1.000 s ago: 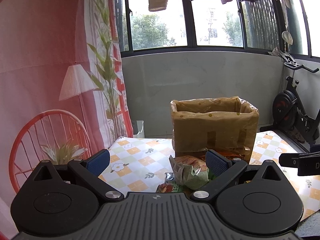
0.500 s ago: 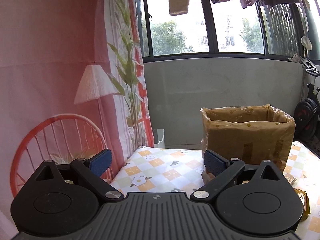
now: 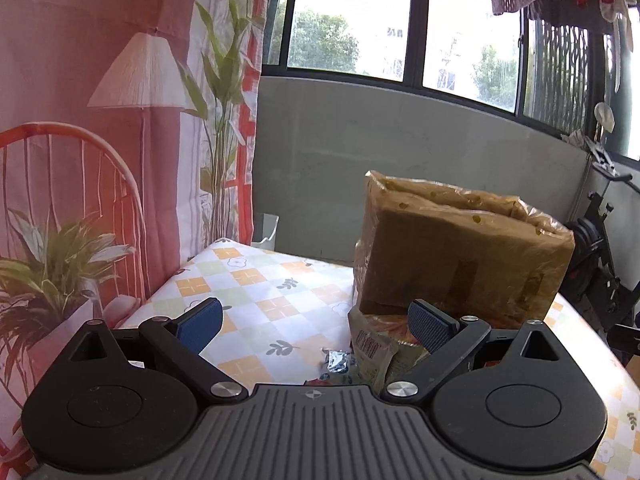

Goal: Organize snacks
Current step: 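Move both tools down toward the snack pile in front of the box, then grasp the red-green snack bag with left tool while right tool grasps the yellow chip bag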

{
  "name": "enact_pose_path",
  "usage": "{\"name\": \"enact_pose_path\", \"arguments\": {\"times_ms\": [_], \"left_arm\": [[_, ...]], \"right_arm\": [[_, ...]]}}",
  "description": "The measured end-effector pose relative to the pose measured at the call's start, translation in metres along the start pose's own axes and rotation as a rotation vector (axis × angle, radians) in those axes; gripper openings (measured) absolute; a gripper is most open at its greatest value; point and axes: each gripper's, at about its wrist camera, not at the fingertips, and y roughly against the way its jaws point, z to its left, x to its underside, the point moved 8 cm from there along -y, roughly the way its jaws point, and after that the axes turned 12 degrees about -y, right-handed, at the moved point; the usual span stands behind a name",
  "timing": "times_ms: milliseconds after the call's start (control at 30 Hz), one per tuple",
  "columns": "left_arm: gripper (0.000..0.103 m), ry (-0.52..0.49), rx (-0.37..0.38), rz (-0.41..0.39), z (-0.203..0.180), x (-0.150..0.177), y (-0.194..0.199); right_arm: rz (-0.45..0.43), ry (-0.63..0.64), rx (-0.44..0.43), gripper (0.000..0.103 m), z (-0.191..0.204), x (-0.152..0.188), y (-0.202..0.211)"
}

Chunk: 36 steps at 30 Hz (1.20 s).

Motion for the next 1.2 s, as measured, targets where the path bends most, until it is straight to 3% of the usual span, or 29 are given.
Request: {"name": "enact_pose_path", "arguments": {"times_ms": [200, 567, 767, 900, 1100, 1200], "left_arm": [[0.099, -0.023, -0.016, 0.109, -0.002, 0.022, -0.022], [0.088, -0.047, 0.064, 0.261, -0.023, 0.061, -0.043], [0.088, -0.071, 0.132, 0.301, -0.036, 0.073, -0.055], [0.088, -0.079, 0.115, 0.319, -0.033, 0.076, -0.065], [0.088, -0.015, 0.096, 0.333, -0.006, 0.069, -0.072], [0.089, 0.054, 0.123, 0.344, 0.003, 0.071, -0.073]], "right_arm": [[0.124, 0.094, 0.011, 0.100, 0.003, 0.042, -0.027], [0.279, 0.010, 0.064, 0.093, -0.020, 0.084, -0.055], [0.312, 0.072, 0.144, 0.095, -0.031, 0.097, -0.066], [0.306, 0.053, 0.142, 0.096, -0.038, 0.096, -0.073], [0.348, 0.072, 0.141, 0.085, -0.039, 0.097, -0.083], [0.354, 0.068, 0.121, 0.078, -0.036, 0.098, -0.084]]}}
